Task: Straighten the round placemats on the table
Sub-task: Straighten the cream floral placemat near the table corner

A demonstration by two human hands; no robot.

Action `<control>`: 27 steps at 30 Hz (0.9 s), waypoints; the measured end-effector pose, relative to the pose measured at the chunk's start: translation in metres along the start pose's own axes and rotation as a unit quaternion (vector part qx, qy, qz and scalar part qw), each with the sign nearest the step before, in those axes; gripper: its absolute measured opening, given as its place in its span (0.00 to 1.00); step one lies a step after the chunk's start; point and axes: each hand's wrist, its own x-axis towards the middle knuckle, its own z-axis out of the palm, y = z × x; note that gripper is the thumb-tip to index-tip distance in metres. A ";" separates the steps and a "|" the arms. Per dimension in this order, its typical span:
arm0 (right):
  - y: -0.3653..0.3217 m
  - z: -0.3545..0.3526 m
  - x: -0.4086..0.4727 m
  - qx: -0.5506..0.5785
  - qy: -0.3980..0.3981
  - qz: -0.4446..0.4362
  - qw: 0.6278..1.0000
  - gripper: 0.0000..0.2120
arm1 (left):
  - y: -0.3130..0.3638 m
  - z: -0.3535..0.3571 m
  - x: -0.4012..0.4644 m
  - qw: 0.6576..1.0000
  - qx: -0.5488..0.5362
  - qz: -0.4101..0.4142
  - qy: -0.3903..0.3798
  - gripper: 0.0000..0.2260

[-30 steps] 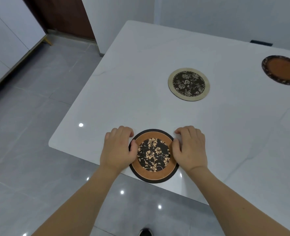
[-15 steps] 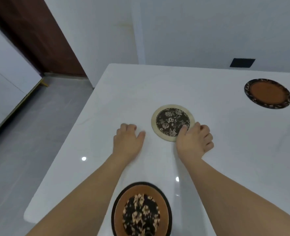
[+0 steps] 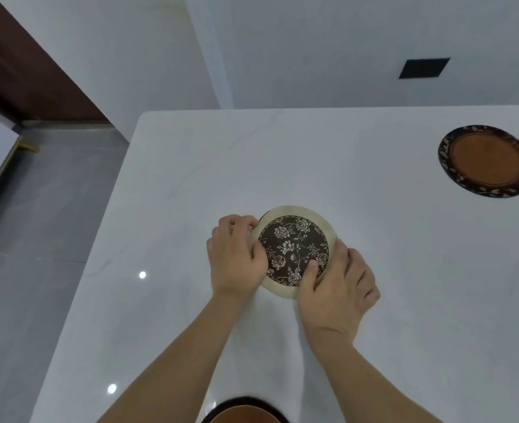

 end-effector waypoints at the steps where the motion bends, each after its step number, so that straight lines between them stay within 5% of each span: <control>1: -0.001 -0.002 0.000 0.011 0.002 0.000 1.000 0.25 | 0.001 -0.002 -0.001 1.000 -0.010 -0.001 -0.002 0.17; 27: -0.007 -0.002 -0.008 -0.026 0.045 -0.009 0.999 0.16 | -0.007 -0.010 0.001 0.996 -0.009 0.030 -0.079 0.11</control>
